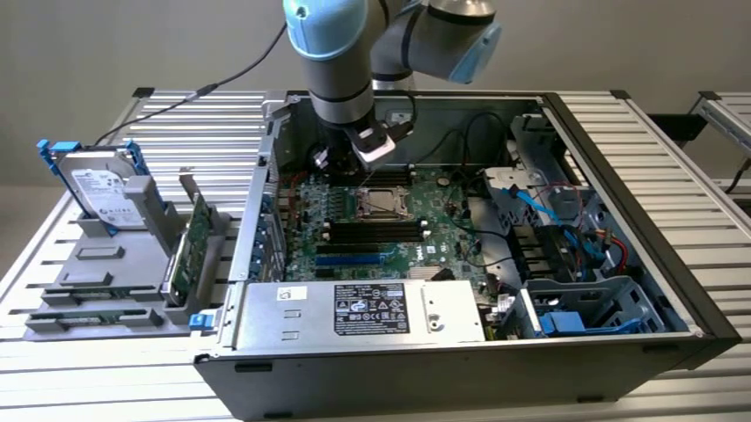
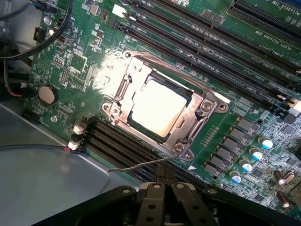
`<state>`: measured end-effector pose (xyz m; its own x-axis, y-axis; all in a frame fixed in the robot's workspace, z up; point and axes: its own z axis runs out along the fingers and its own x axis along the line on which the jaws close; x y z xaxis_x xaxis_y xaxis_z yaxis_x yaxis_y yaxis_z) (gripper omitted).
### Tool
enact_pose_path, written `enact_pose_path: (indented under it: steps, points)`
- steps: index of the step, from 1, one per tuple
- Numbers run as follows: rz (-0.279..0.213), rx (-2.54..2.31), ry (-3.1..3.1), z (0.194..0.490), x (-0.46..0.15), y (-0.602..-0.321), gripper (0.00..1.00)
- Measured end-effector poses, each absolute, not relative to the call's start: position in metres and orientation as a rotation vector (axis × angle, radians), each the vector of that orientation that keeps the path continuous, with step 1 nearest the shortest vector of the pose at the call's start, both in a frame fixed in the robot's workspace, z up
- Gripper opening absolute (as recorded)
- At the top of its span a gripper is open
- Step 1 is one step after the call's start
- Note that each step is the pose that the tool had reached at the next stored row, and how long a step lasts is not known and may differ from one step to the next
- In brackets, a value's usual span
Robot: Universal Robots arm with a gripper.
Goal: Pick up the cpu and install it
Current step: 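Install the first cpu locking lever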
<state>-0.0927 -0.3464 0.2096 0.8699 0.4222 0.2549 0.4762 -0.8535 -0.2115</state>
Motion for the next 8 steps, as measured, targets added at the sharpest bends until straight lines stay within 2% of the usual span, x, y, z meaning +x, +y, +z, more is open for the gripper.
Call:
enact_pose_path:
  steps: [8]
  points:
    - [-0.290, -2.774, -0.679, 0.2078, -0.0926, -0.3511, 0.11]
